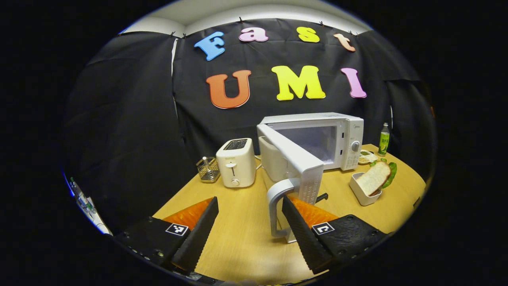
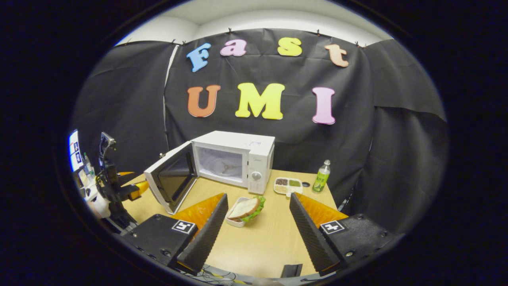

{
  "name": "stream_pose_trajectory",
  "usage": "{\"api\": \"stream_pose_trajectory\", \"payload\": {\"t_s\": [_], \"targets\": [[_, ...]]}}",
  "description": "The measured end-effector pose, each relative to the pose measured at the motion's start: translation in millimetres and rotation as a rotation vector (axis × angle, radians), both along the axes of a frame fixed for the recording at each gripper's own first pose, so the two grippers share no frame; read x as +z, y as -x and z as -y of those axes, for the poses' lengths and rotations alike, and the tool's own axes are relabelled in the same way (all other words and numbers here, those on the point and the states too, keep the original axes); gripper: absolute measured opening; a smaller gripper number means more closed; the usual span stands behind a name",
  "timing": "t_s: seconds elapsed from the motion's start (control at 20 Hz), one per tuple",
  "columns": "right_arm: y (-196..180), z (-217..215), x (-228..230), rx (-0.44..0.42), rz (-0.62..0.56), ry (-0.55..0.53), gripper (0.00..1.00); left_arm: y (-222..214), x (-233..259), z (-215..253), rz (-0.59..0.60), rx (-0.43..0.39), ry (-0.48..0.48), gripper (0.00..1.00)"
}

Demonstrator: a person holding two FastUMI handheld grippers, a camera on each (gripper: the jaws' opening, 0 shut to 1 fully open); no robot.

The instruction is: Open the microwave oven with the left hand, put the food in, and close the microwave oven.

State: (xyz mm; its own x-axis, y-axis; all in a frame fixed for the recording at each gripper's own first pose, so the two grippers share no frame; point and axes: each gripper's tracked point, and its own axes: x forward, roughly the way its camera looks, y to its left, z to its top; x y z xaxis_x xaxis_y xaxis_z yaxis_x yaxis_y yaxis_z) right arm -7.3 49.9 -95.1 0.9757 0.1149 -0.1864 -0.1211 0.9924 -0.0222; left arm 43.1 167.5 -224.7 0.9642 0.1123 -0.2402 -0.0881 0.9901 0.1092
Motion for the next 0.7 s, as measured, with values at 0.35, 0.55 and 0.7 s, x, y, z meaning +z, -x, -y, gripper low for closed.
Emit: {"api": "stream_pose_trajectory", "payload": {"t_s": [0.35, 0.55, 0.7], "targets": [[-42, -2, -39, 0.044, -0.087, -0.013, 0.99, 9, 12, -60, 0.012, 0.095, -0.019, 0.96], [-86, -2, -90, 0.080, -0.236, -0.107, 0.94, 26, 24, -51, 0.026, 0.091, 0.026, 0.97], [-124, 3, -128, 0.076, -0.345, -0.171, 0.98, 39, 34, -28, 0.031, 0.072, 0.025, 0.97]]}}
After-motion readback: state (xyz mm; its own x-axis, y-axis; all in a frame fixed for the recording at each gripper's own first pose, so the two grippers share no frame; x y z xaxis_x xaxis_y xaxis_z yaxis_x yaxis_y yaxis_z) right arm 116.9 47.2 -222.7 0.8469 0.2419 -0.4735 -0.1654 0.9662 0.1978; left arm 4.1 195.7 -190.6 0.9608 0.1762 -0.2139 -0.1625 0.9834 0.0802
